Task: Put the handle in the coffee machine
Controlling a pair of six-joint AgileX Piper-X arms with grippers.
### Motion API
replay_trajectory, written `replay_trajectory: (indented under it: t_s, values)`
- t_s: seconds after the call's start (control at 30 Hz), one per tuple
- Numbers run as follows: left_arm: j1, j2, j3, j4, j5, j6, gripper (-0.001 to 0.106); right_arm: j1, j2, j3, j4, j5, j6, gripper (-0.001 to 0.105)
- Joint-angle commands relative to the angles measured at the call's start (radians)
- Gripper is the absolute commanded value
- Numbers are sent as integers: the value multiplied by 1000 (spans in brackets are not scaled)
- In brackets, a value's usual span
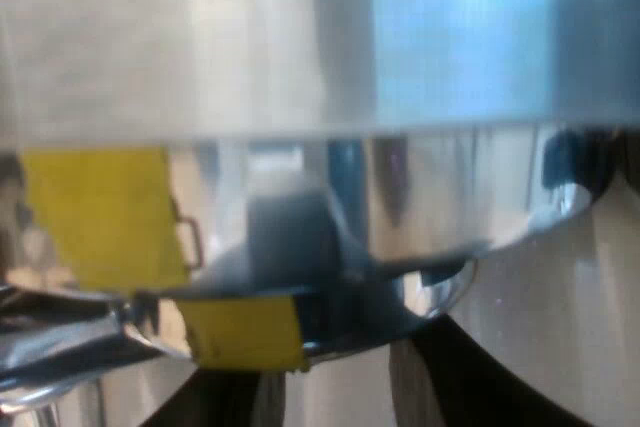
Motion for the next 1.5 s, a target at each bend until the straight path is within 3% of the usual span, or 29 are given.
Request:
replay_trajectory:
  t_s: [0.03,0.23,0.6,0.97,1.3,1.5]
  values:
    - [-5,-22,-9,16,28,4,1,-6,-46,-19,-80,0,6,29]
    - [-5,-50,-9,82,90,4,1,-6,-46,-19,-80,0,6,29]
    - [-5,-50,-9,217,94,80,1,-6,-46,-19,-80,0,6,29]
    - [-5,-50,-9,319,160,108,1,-6,-46,-19,-73,0,4,29]
    - [-134,-50,-9,384,163,147,1,-6,-46,-19,-52,0,4,29]
    - [-159,-50,-9,384,145,147,1,-6,-46,-19,-52,0,4,29]
